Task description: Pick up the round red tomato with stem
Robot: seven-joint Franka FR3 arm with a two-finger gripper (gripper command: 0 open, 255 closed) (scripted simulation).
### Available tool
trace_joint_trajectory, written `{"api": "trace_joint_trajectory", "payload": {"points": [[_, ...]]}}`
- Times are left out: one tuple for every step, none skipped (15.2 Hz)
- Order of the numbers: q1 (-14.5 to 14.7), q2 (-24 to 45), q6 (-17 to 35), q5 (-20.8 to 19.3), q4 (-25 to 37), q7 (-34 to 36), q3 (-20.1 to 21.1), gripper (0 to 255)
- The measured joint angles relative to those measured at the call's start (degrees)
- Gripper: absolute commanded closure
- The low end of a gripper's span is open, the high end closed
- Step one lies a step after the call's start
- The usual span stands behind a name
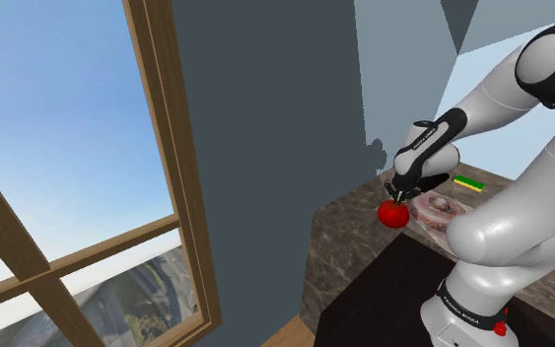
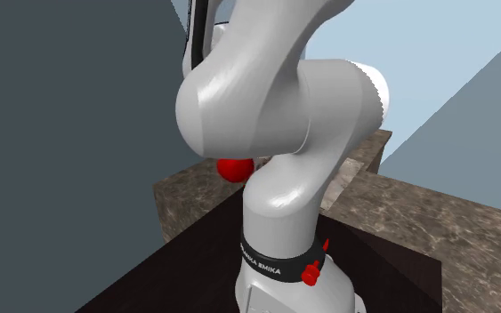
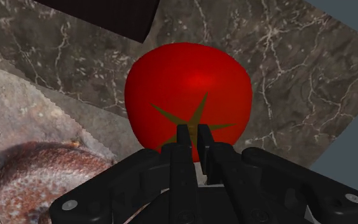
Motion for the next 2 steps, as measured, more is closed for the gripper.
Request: {"api": "trace_joint_trajectory", "payload": {"points": [[0.1,-1.0,-1.0,0.3,0.0,-0.3,0.0,255],[0.2,-1.6,-1.7,0.6,0.0,-0.6,-0.1,255]]}}
